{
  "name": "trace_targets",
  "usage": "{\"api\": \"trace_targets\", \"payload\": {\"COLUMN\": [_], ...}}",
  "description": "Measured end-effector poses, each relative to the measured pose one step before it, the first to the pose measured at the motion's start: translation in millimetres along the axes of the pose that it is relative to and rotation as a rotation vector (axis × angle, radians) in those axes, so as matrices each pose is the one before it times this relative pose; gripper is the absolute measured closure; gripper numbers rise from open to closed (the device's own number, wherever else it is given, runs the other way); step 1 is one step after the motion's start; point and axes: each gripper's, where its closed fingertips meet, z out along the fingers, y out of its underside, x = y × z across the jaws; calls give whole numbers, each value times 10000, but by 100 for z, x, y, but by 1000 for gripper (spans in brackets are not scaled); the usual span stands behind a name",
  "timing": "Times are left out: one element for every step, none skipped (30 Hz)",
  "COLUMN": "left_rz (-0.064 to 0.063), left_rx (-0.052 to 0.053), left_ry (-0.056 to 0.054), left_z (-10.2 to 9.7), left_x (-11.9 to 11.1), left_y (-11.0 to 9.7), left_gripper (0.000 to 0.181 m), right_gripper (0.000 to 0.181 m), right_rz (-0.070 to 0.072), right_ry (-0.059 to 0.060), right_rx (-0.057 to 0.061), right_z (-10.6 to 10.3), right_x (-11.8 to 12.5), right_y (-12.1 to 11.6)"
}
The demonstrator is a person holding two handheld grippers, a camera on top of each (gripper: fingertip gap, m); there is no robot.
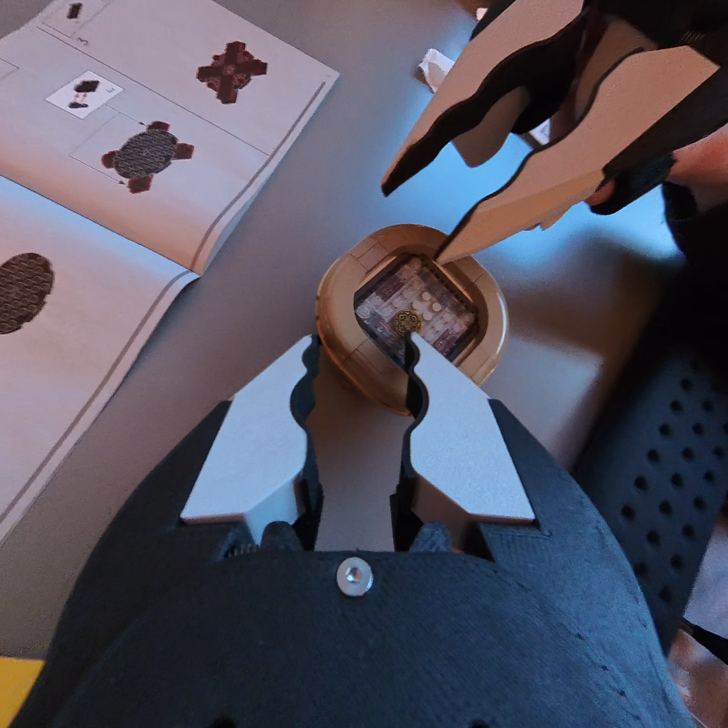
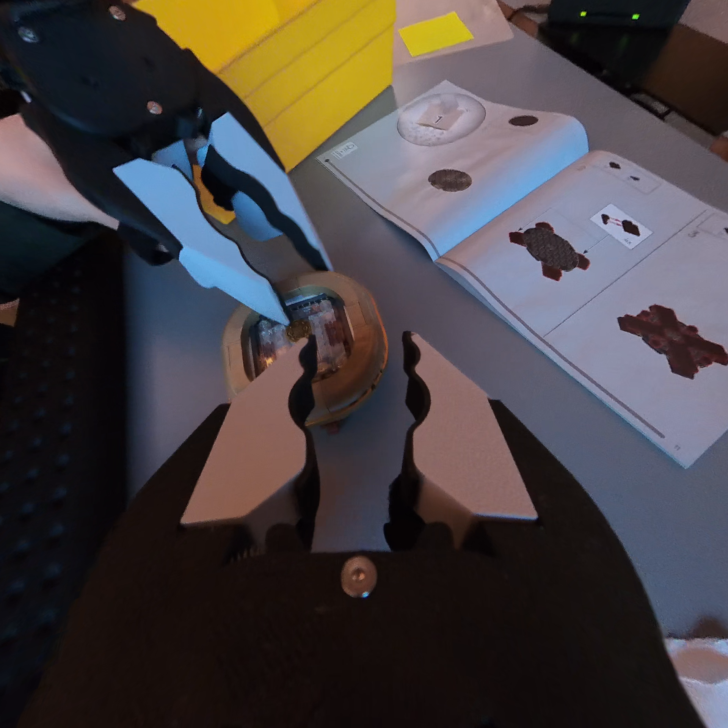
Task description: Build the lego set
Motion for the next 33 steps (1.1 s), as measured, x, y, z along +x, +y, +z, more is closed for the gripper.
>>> {"api": "trace_targets", "payload": {"left_rz": [-15,71,99,74,138,284,392,502,632,597,553,492,428,436,385,280,88,-66,-91,33,54,-25,-27,-3,-15,-17,-39,-96,-93,-30,-58,-54,-44], "left_rx": [-33,-17,32,64,96,160,213,339,432,361,203,21,-127,-313,-417,-358,-162,-62,-62,-32,51,-1,16,4,-10,21,39,30,7,2,31,35,0], "left_ry": [201,169,172,100,25,9,-84,-54,22,-93,-44,37,-64,-5,-56,-93,98,299,254,15,7,3,-27,-25,17,8,-10,0,22,43,34,19,22], "left_z": [4,32,127,154,151,131,83,50,40,78,96,147,207,253,282,296,232,120,118,98,11,22,32,9,9,8,34,24,-4,-19,-14,-21,-14], "left_x": [487,458,448,286,137,103,-50,63,276,163,307,485,277,322,176,34,230,457,319,-38,-2,-1,-17,8,3,-25,-61,-72,-57,-8,-18,-19,-8], "left_y": [1,7,-45,-87,-164,-311,-405,-617,-756,-591,-286,68,308,528,649,586,308,183,207,162,-42,-14,-15,-7,7,-14,-17,-29,-12,18,-8,3,10], "left_gripper": [132,130,127,124,117,107,96,83,70,58,51,51,51,54,56,55,57,64,69,68,68,68,68,68,69,69,68,68,69,69,68,68,68], "right_gripper": [142,149,153,156,155,156,158,159,160,165,166,166,167,167,168,168,168,167,162,157,157,159,166,167,167,167,167,168,168,168,168,168,168], "right_rz": [32,-88,-140,-170,-130,107,147,135,142,4,-230,-444,-417,-435,-404,-115,139,165,174,132,94,92,90,173,162,148,85,-45,-107,-126,-82,9,59], "right_ry": [26,155,379,474,221,66,73,116,153,-13,157,134,58,-165,-316,-229,-129,-16,155,199,102,17,-118,37,-21,-30,-2,77,130,113,79,39,-14], "right_rx": [-94,-145,-341,-512,-366,-84,-205,-222,-201,-186,-117,-36,162,275,358,305,97,-8,-104,-71,-33,-55,-42,-36,-80,-71,-23,15,54,43,46,88,114], "right_z": [139,107,65,63,17,-115,-124,-109,-122,-77,-22,70,205,348,414,340,175,20,-65,-113,-81,-2,43,24,-14,-11,9,-3,14,-1,-18,6,2], "right_x": [-179,-18,354,545,180,-38,6,33,26,-289,-44,-61,-103,-338,-476,-247,-46,102,262,271,72,-106,-296,4,-1,23,39,81,74,22,3,15,1], "right_y": [-84,120,467,770,534,49,170,181,125,108,9,-102,-346,-482,-519,-377,-123,28,184,117,58,67,28,5,29,-11,-24,-49,-77,-45,-34,-31,-32]}}
